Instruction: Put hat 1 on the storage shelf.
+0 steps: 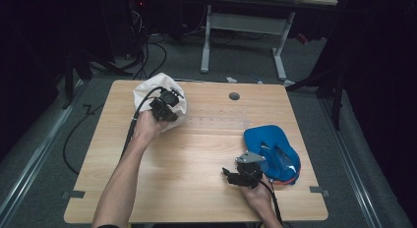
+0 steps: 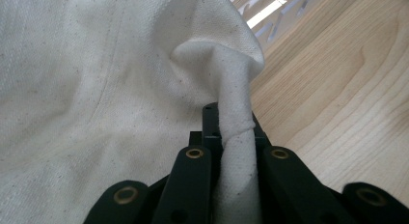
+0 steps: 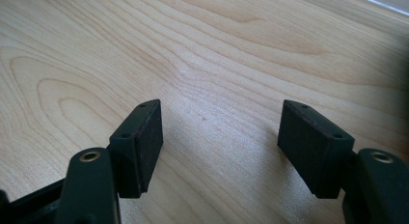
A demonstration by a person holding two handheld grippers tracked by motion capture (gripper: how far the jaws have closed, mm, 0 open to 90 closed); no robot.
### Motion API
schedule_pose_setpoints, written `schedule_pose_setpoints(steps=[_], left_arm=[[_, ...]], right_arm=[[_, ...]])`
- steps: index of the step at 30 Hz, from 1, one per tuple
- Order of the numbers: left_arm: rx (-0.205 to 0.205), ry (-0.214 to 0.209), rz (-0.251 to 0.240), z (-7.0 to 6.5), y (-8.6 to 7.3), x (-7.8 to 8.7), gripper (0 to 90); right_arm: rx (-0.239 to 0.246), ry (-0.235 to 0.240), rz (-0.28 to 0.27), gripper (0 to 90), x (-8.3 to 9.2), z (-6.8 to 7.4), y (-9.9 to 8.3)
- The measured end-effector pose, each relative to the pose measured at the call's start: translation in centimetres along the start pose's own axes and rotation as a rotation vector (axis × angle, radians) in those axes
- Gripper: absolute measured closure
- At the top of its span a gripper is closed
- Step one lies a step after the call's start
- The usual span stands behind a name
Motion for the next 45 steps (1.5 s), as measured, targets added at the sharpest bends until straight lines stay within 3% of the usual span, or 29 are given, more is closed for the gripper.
schedule_pose_setpoints(steps=[4,7,9,13,16,21,25,29,42,45], left_arm=[[0.04,-0.013,0.004,0.3,-0.2,-0.2,86.5],[0.042,-0.009,0.036,0.5,-0.8,-0.7,86.5],[0.06,-0.008,0.033,0.6,-0.8,-0.9,86.5],[0.065,0.006,0.024,0.7,-0.7,-0.9,86.0],[0.043,0.018,0.019,0.7,-0.8,-0.8,84.8],[0.043,0.021,0.019,0.4,-0.9,-1.0,71.1],[0.053,0.022,-0.018,0.2,-0.6,-0.6,55.9],[0.061,0.026,-0.042,0.3,-0.4,-0.1,48.4],[0.141,0.024,-0.18,1.3,0.2,2.8,41.0],[0.142,0.028,-0.209,1.3,0.1,3.6,39.9]], right_arm=[[-0.001,-0.001,-0.002,32.9,0.0,0.0,0.0],[-0.001,-0.001,-0.002,32.9,0.0,0.0,0.0],[0.002,-0.002,-0.002,32.9,0.0,0.0,0.0],[0.002,-0.002,-0.002,32.8,0.0,0.0,0.0],[0.002,-0.001,-0.002,32.8,0.0,0.0,0.0],[0.002,-0.001,-0.002,32.9,0.0,0.0,0.0],[0.001,0.0,-0.001,32.9,0.0,0.0,0.0],[0.001,-0.001,-0.002,32.8,0.0,0.0,0.0],[0.0,-0.001,-0.002,32.9,0.0,0.0,0.0],[0.0,0.0,-0.002,32.8,0.0,0.0,0.0]])
Point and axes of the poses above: each handheld gripper's, and its own axes: x roughly backward along the jaws, y roughly out of its top, z roughly to its left, the point moved 6 cm from there along -x, roughly forward along the jaws, and after that the axes turned 10 degrees about -x, right-handed, at the moved point
